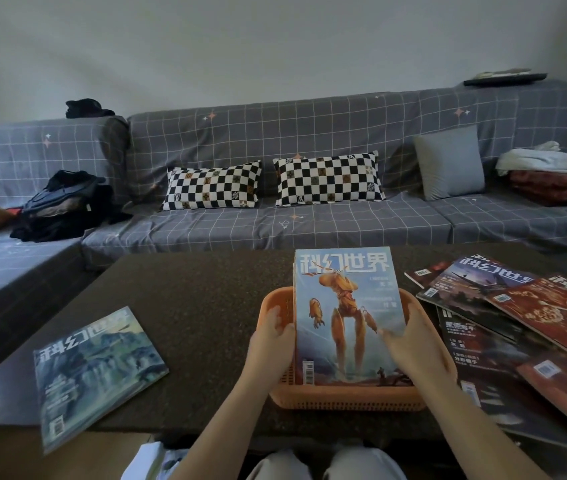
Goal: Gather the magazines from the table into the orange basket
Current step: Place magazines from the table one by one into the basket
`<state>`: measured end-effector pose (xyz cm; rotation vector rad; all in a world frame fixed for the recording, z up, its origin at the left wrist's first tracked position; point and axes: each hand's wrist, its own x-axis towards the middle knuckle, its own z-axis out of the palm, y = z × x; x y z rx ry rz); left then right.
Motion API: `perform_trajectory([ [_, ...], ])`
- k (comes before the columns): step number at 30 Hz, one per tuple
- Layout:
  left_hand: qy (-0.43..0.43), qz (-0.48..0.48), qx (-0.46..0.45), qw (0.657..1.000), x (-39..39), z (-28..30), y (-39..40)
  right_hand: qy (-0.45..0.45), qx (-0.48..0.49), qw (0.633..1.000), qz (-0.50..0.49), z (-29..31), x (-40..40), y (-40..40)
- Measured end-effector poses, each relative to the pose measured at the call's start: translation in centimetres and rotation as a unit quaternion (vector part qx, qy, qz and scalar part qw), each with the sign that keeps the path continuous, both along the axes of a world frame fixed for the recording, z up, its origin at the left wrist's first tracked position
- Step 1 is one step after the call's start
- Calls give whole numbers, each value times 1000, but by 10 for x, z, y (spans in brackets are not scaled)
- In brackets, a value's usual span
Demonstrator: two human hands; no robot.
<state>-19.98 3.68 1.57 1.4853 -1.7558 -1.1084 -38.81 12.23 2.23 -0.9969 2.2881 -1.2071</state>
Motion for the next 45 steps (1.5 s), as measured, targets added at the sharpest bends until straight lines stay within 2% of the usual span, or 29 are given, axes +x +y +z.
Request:
perform_trajectory([
  [2, 17, 8, -28, 999, 16, 5, 0, 25, -59, 998, 10, 6, 21, 0],
  [7, 58, 28, -65, 996, 68, 10, -3, 49, -111, 989, 90, 21, 92, -20],
  [13, 72, 93, -91, 989, 146, 1, -11, -58, -114, 964, 235, 10, 179, -56],
  [19, 61, 188, -86, 977, 216, -25, -23, -126, -74, 938, 313, -21, 250, -102],
  [23, 7, 256, -63, 965, 255, -49, -29, -148, -17, 926, 347, -49, 278, -133],
  [28, -106, 339, -43, 934, 291, -73, -36, -106, 55, 911, 394, -72, 298, -156],
  [30, -111, 349, -21, 930, 297, -79, -40, -88, 83, 908, 400, -76, 300, -162],
  [32, -76, 352, -11, 933, 302, -82, -42, -68, 118, 906, 402, -79, 301, -166],
  [34, -34, 371, -49, 927, 307, -85, -42, -49, 145, 904, 399, -80, 301, -168],
  [37, 47, 389, -60, 918, 313, -84, -38, -9, 145, 903, 405, -80, 302, -169],
  [40, 138, 375, 43, 916, 320, -81, -37, 35, 141, 907, 395, -77, 298, -165],
  [43, 225, 289, 178, 913, 325, -79, -29, 49, 139, 925, 349, -78, 290, -153],
  [45, 280, 240, 232, 900, 323, -81, -21, 52, 151, 928, 336, -81, 283, -140],
])
